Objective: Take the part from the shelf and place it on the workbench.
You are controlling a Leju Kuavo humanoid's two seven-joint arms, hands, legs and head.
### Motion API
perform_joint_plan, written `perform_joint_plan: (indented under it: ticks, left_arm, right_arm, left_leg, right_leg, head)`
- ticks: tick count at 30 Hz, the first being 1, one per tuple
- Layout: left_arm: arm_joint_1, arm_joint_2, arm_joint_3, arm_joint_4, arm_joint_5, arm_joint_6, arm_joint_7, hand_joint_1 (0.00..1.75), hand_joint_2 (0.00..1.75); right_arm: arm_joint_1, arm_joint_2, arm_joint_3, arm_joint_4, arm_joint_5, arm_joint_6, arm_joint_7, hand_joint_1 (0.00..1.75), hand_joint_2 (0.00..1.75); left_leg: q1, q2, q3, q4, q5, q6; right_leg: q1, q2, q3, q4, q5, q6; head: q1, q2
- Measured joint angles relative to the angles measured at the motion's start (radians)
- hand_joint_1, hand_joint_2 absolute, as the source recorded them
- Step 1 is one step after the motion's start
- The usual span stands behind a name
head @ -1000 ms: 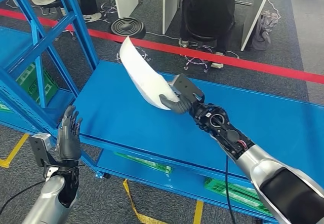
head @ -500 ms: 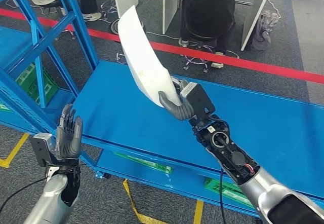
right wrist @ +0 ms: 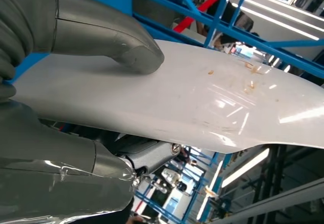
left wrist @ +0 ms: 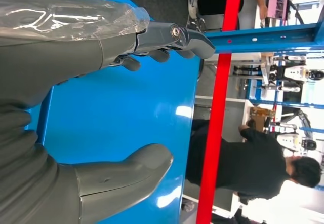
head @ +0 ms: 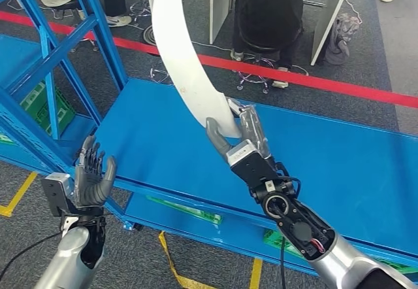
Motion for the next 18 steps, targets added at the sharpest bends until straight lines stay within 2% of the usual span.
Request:
perform_joint_plan:
  ticks: [6,18]
  left_arm:
    - [0.007,0.0,0.0,-0.016,-0.026,-0.001,-0.002,0.0,1.75]
    - [0.016,-0.002,0.0,-0.049,-0.034,0.004,-0.002,0.0,1.75]
  right_arm:
    - [0.003,0.0,0.009,0.0,-0.065,0.005,0.023,1.75,1.75]
    - [0.018,0.0,0.011,-0.011,-0.112,-0.001,0.062,1.75,1.75]
  left_leg:
    - [0.0,0.0,0.0,0.0,0.0,0.0]
    - [0.0,0.0,0.0,0.0,0.0,0.0]
  right_leg:
    - [0.0,0.0,0.0,0.0,0.0,0.0]
    - [0.0,0.0,0.0,0.0,0.0,0.0]
  head:
    - [0.0,0.0]
    - [0.0,0.0]
